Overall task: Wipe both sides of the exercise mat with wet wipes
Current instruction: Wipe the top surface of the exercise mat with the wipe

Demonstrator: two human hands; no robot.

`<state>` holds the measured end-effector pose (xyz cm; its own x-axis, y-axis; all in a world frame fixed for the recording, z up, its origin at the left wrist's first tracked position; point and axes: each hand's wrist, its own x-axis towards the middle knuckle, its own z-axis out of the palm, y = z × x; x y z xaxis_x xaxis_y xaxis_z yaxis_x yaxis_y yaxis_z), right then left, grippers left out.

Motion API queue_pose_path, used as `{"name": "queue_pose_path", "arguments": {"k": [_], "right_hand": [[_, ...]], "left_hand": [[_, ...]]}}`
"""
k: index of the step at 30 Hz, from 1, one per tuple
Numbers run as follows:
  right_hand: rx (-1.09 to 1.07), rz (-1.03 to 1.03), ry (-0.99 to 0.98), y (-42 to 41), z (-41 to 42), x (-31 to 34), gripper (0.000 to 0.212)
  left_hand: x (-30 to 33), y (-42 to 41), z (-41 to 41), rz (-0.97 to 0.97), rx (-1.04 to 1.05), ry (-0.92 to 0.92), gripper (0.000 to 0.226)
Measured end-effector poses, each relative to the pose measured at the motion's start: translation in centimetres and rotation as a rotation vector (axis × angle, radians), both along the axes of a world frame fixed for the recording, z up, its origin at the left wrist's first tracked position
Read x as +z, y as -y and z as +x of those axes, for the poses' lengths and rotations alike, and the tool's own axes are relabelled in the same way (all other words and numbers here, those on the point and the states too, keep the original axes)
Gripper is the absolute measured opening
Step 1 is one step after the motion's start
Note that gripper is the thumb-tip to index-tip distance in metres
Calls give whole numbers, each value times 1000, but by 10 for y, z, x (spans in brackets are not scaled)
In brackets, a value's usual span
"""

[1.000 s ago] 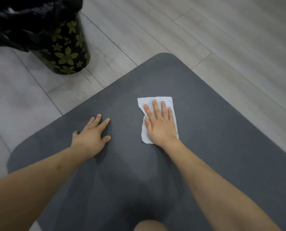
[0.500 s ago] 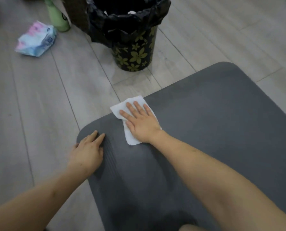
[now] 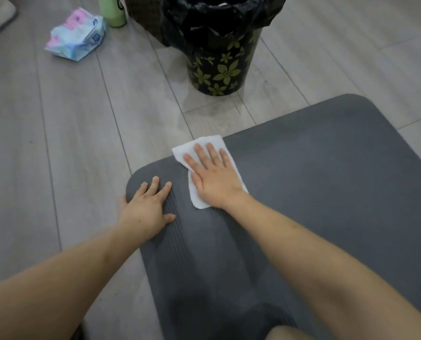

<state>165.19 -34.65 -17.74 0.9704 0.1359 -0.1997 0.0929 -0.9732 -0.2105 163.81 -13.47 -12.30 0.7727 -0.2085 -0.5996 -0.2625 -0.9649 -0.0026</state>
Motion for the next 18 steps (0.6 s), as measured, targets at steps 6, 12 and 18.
{"name": "queue_pose_path", "arguments": {"k": [6, 12, 18], "right_hand": [[-124, -64, 52, 86, -15, -2, 56], [-463, -82, -4, 93, -16, 2, 59], [-17, -24, 7, -48, -7, -2, 58]], "left_hand": [[5, -14, -3, -20, -100, 97, 88], [-3, -33, -18, -69, -25, 201, 81], [3, -80, -33, -67, 61, 245, 53]]}}
